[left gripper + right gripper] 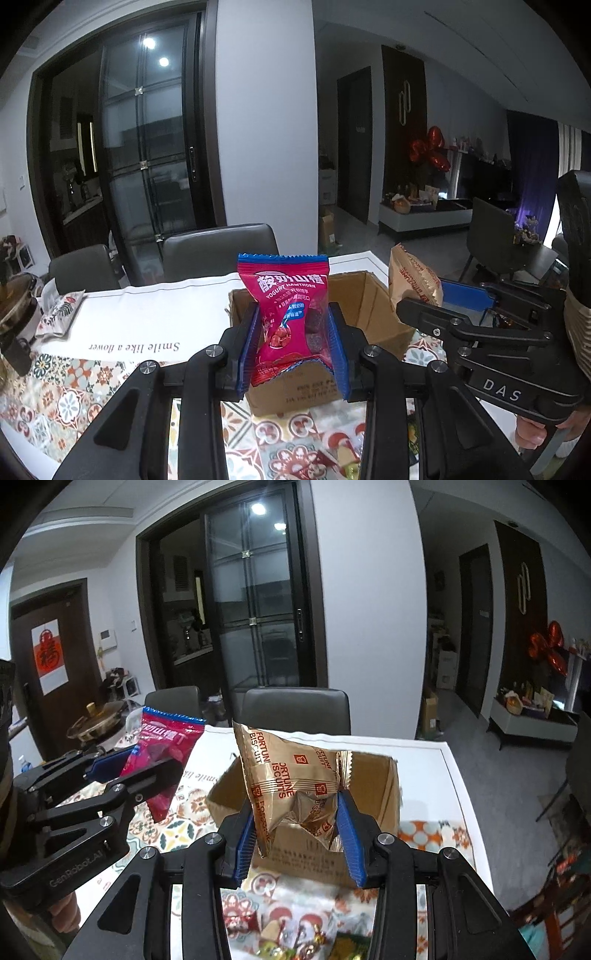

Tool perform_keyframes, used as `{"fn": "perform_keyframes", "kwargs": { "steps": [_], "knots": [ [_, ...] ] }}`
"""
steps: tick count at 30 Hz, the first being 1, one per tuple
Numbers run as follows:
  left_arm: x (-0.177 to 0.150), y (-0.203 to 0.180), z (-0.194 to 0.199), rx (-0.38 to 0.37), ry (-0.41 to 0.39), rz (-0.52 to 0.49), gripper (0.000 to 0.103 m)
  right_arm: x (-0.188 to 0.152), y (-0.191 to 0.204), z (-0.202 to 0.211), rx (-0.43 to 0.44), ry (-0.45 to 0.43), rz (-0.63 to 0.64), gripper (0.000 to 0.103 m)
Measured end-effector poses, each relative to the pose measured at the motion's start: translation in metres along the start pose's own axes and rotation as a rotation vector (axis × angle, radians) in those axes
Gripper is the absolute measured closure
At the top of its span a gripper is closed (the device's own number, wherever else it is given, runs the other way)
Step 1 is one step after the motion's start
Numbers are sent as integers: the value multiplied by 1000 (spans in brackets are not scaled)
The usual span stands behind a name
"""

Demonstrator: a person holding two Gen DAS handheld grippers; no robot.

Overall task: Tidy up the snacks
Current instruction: 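Lift both snacks over the box and open both tools to drop them inside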

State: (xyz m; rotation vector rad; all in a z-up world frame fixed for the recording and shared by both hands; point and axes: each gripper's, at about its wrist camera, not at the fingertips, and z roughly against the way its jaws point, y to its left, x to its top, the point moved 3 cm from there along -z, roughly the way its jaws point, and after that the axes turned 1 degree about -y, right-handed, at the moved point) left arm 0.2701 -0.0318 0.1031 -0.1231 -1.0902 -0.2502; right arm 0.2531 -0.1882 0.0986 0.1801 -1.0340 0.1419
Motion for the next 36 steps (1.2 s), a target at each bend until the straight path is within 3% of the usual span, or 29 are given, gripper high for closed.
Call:
{"fn": "perform_keyframes", "kwargs": {
  "steps": [10,16,28,30,32,36],
  "knots": [
    [8,12,-52,-36,90,46,68,17,-14,-46,-8,62,20,61],
    [4,18,-78,-56,142,64,68,14,-20,-74,14,121,-6,61],
    [-4,19,-110,-80,240,81,66,9,-30,-107,-20,187,-27,61],
    [-4,21,-110,-74,242,86,49,9,-31,-109,-39,199,-28,51],
    [-1,21,-108,-54,230,80,47,8,-33,-108,-59,200,-35,40],
    [-2,19,-92,-29,204,49,46,6,-33,-97,-80,181,-21,39]
  ]
}}
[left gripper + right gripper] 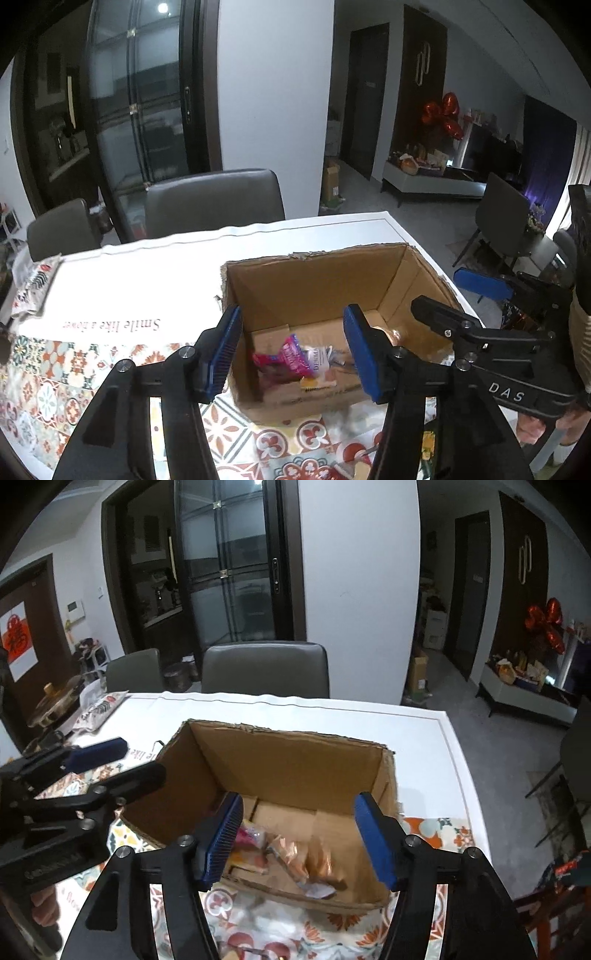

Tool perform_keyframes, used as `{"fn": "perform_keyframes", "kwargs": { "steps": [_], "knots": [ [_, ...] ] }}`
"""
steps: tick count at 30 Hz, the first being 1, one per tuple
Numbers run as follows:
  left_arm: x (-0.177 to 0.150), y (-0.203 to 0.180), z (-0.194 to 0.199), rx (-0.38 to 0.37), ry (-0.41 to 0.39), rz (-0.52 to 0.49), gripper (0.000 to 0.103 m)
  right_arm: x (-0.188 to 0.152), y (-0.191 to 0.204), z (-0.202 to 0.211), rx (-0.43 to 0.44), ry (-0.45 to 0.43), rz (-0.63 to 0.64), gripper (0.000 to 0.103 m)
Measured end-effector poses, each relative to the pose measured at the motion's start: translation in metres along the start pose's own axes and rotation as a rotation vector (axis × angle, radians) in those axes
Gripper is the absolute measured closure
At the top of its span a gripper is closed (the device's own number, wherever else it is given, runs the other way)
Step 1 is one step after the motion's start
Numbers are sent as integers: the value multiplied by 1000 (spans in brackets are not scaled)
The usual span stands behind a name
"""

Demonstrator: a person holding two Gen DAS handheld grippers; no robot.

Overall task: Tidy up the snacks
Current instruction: 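Lift both snacks over the box and open both tools to drop them inside, then move both tools back to the remaining snacks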

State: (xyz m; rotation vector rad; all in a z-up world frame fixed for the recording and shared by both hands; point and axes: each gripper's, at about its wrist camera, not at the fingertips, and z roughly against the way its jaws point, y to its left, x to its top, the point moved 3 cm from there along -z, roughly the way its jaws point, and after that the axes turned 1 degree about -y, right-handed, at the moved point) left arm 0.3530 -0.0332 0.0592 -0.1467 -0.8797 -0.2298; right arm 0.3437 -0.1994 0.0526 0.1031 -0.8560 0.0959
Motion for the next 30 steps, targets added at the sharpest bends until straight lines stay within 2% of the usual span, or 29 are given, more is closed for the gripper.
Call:
{"fn": "perform_keyframes", "kwargs": {
  "steps": [7,14,23,30],
  "knots": [
    [-13,-5,35,18,-62,-7,44,-14,7,34,-3,-64,11,39],
    [-32,-16,72,4,-107,-8,43,-36,15,70,17,-111,3,39],
    [-63,-37,94,-37,-110,-21,43,-66,13,101,14,-145,-9,39],
    [-93,-52,98,-38,-86,-16,43,-100,6,110,0,-121,-1,39]
  ]
}}
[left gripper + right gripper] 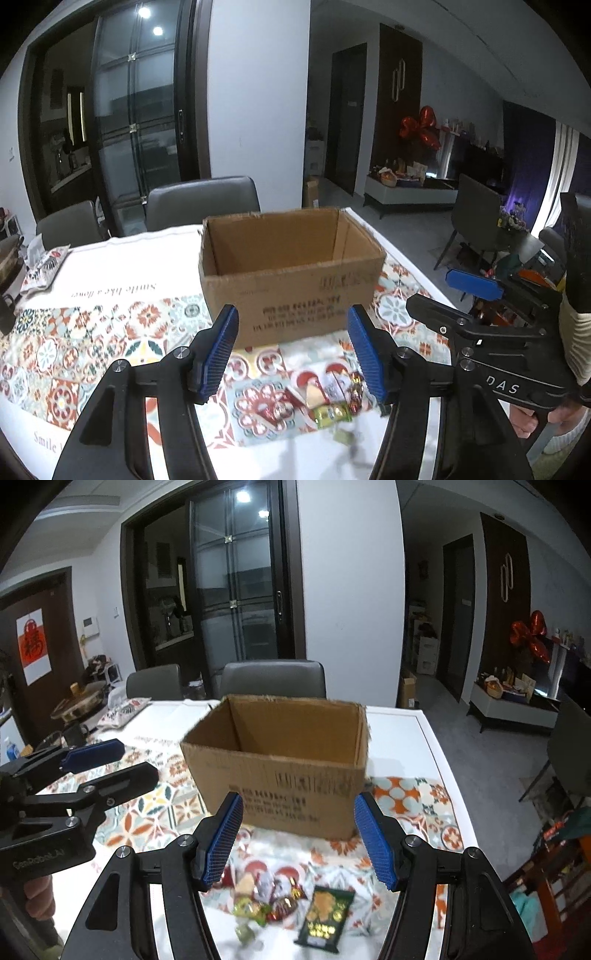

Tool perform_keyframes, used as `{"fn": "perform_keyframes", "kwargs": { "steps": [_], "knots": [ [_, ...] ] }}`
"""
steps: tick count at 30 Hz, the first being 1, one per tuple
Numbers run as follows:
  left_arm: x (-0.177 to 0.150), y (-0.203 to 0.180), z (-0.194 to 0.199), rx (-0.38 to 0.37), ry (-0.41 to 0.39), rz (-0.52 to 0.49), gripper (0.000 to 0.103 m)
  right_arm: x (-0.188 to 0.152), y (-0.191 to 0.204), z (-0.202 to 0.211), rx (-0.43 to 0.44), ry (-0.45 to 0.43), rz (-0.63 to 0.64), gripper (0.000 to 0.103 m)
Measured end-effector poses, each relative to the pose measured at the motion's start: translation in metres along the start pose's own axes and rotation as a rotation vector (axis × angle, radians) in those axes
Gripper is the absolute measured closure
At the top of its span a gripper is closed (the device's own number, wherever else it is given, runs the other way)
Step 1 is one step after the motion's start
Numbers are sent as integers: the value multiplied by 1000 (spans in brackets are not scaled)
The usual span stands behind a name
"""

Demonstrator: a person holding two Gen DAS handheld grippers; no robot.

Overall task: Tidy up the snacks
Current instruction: 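Move both tools back to the remaining snacks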

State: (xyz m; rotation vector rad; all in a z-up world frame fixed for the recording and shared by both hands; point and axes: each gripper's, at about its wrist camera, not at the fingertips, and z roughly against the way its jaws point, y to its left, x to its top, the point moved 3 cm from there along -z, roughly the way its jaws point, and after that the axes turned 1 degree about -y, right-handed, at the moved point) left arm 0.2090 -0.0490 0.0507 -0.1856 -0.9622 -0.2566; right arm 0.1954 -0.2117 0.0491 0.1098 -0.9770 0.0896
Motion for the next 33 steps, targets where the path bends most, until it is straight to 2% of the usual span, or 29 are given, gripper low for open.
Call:
{"fn": "perform_keyframes", "kwargs": {
  "steps": [10,17,25,33],
  "knots": [
    [-51,-21,-12,-59,142,31,43,-50,-7,0,-3,83,-19,39],
    [-84,-29,-29,-73,243,54,44,-91,-13,-16,-2,185,-40,39],
    [-115,-36,-50,-91,341,89,45,-120,-18,-29,-19,253,-71,39],
    [-139,-43,-73,-99,406,97,52,-139,-21,-41,-44,292,-64,39]
  ]
}}
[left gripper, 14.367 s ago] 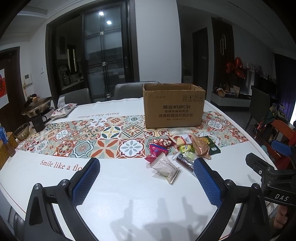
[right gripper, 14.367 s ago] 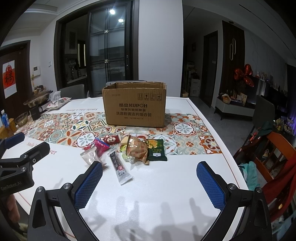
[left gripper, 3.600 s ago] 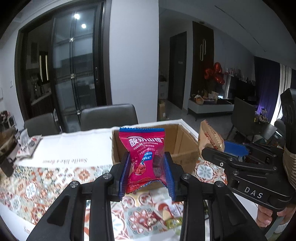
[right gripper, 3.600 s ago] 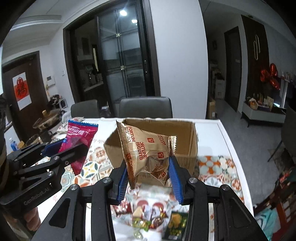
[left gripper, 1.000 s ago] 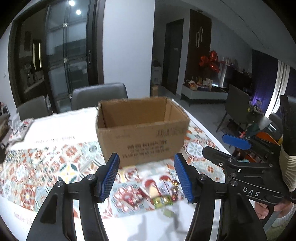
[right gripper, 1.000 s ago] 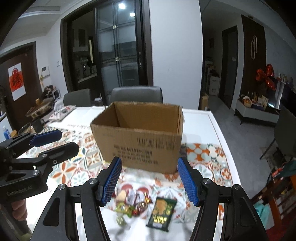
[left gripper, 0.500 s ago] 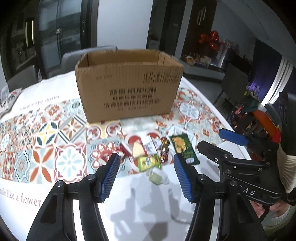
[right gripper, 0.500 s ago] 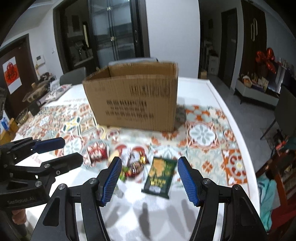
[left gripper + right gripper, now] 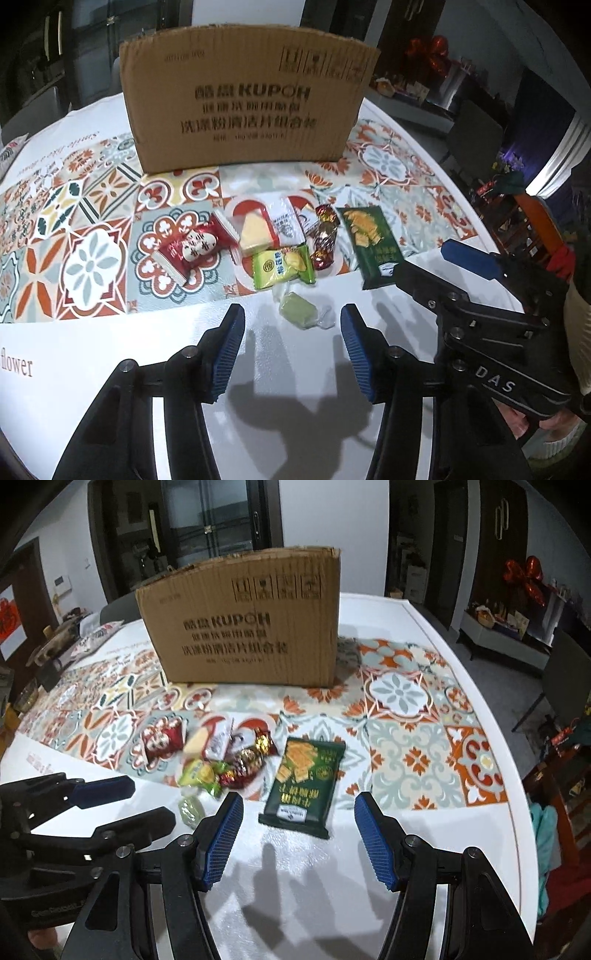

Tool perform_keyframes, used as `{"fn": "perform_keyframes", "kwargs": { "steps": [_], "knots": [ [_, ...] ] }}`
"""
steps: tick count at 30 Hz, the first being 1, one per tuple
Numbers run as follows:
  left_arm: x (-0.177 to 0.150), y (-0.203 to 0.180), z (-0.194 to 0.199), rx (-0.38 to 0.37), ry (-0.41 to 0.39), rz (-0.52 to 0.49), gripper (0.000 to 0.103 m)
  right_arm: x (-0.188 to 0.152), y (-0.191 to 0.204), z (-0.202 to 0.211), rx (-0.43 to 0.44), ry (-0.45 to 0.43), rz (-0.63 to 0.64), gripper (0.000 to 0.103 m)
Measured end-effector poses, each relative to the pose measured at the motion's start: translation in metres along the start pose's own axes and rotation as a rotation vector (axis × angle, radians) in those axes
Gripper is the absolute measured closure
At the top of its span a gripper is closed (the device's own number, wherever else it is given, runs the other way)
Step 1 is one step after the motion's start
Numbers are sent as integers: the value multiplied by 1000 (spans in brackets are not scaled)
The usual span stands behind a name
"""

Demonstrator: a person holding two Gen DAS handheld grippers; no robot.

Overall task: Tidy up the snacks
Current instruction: 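Move both tools back to the remaining snacks, then grasp the small green candy with the left tool while the right tool grasps the green biscuit pack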

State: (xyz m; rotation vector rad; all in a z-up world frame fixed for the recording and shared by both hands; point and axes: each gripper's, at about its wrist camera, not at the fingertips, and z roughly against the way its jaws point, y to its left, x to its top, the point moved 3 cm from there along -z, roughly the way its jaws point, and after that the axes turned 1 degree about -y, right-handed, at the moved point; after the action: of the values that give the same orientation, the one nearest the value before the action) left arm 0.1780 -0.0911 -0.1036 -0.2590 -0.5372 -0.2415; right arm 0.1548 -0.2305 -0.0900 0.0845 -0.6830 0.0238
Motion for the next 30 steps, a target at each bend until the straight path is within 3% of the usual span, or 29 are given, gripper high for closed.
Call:
{"fn": "perform_keyframes", "kwargs": {
  "steps": [11,30],
  "knots": [
    [-2,-5,-20,3,11,-17,65,-8,-6,-18,5,38,-29,39],
    [-3,-8,-31,3,4,-31,75,2,-3,-44,5,69,-39,39]
  ]
}}
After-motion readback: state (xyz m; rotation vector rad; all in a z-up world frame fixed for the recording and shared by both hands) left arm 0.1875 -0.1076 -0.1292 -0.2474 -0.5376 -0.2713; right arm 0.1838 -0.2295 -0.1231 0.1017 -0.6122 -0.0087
